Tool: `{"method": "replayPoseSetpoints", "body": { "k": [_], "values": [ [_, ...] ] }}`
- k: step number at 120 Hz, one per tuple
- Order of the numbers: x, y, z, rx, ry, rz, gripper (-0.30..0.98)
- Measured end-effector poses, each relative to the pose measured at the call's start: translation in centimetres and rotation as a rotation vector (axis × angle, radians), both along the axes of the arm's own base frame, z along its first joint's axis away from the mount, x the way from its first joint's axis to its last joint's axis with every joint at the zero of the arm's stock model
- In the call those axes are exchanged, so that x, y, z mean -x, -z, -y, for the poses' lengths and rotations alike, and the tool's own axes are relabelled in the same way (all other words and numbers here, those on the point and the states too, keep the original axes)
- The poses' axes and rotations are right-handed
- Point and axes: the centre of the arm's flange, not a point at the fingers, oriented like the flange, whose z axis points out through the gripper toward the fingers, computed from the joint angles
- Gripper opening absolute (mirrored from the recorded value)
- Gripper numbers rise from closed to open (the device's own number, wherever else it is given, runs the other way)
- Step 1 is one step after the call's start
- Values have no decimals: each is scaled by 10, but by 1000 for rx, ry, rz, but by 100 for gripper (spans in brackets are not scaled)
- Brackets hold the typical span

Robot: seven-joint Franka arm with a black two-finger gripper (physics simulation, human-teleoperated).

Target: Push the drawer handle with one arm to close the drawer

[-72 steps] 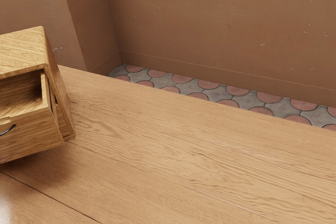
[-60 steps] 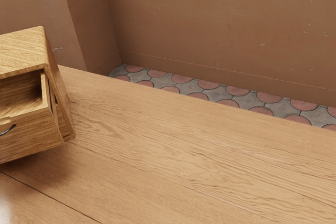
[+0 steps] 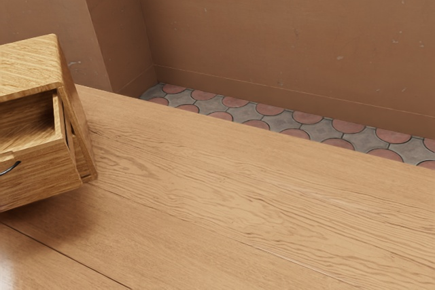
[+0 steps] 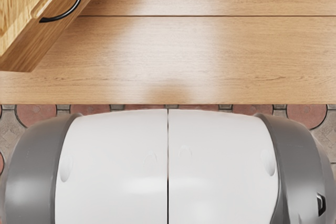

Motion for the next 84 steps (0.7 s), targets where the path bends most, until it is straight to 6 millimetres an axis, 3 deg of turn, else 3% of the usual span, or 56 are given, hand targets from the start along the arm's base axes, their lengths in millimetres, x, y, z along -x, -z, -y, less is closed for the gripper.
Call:
{"method": "replayPoseSetpoints", "body": {
  "k": [36, 84],
  "values": [
    [-16, -3, 0, 0, 0, 17, 69],
    [-80, -2, 0, 0, 0, -15, 69]
  ]
}}
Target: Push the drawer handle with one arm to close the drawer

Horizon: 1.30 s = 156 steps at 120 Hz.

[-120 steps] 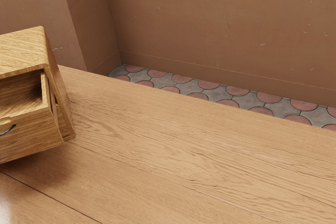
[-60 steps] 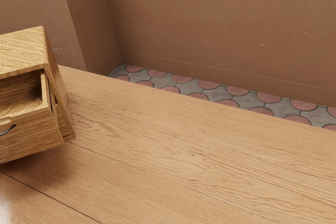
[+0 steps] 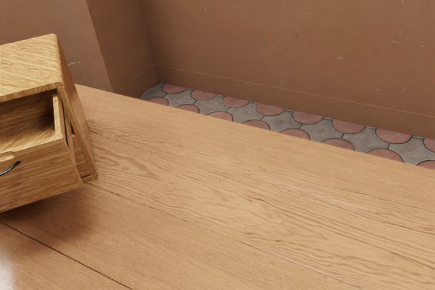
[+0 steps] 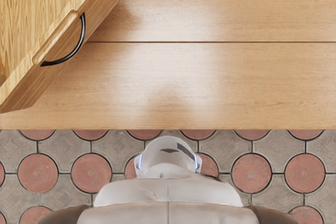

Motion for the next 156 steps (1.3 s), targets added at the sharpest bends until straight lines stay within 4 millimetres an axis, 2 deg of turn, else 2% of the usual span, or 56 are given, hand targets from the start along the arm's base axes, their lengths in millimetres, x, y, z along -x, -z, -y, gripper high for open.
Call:
{"method": "replayPoseSetpoints", "body": {
  "k": [38, 72, 117, 156],
  "values": [
    [-72, 14, 0, 0, 0, -23, 69],
    [-143, 42, 0, 0, 0, -37, 69],
    [-231, 103, 0, 0, 0, -44, 69],
    [-290, 167, 0, 0, 0, -38, 69]
  ]
}}
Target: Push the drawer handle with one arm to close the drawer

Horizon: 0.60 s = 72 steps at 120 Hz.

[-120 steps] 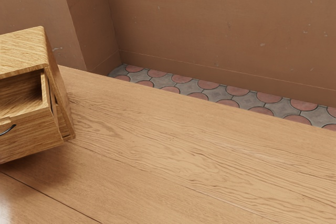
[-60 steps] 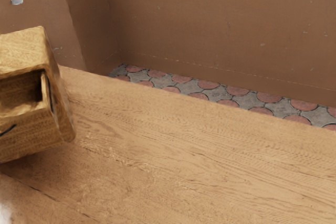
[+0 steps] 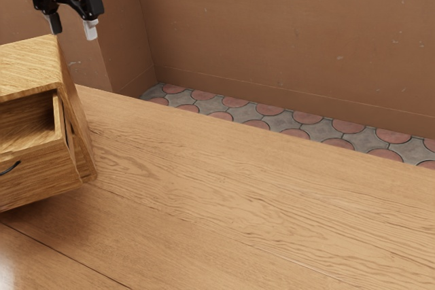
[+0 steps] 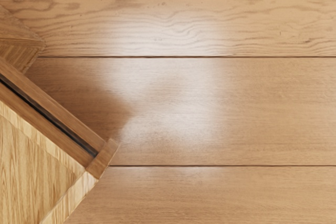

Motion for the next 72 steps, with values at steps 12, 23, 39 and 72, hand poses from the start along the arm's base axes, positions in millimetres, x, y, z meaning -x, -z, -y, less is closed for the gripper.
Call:
{"method": "replayPoseSetpoints", "body": {
  "k": [12, 23, 39, 72],
  "values": [
    [-14, 20, 0, 0, 0, 4, 69],
    [-25, 37, 0, 0, 0, 8, 69],
    [-38, 61, 0, 0, 0, 16, 69],
    [-57, 101, 0, 0, 0, 35, 69]
  ]
}}
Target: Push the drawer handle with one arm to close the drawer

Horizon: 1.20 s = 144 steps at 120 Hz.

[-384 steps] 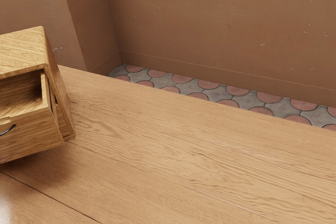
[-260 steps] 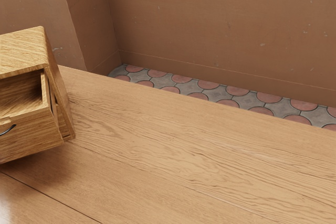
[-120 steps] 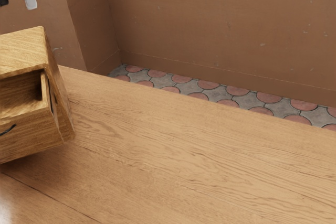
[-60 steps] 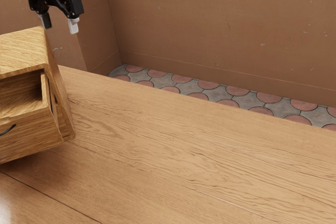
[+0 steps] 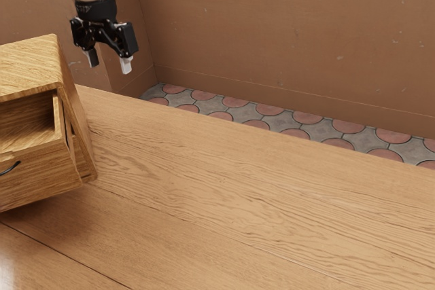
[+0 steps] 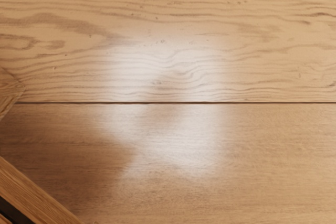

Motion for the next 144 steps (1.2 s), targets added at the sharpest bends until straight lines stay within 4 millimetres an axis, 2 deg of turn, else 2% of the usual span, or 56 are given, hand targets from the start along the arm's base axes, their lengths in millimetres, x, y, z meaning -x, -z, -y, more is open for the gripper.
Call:
{"method": "replayPoseSetpoints", "body": {
  "k": [45, 98, 101, 104, 111, 113, 116, 124, 144],
  "values": [
    [-13, 31, 0, 0, 0, 30, 69],
    [-18, 37, 0, 0, 0, 58, 68],
    [5, 4, -4, -30, -8, 98, 68],
    [21, -15, -19, -44, -33, 117, 68],
    [51, -29, -117, -78, -236, 107, 68],
    [58, -30, -137, -87, -282, 100, 68],
    [66, -31, -154, -98, -327, 89, 68],
    [76, -31, -169, -120, -387, 63, 68],
    [83, -28, -174, -148, -463, 24, 69]
  ]
}}
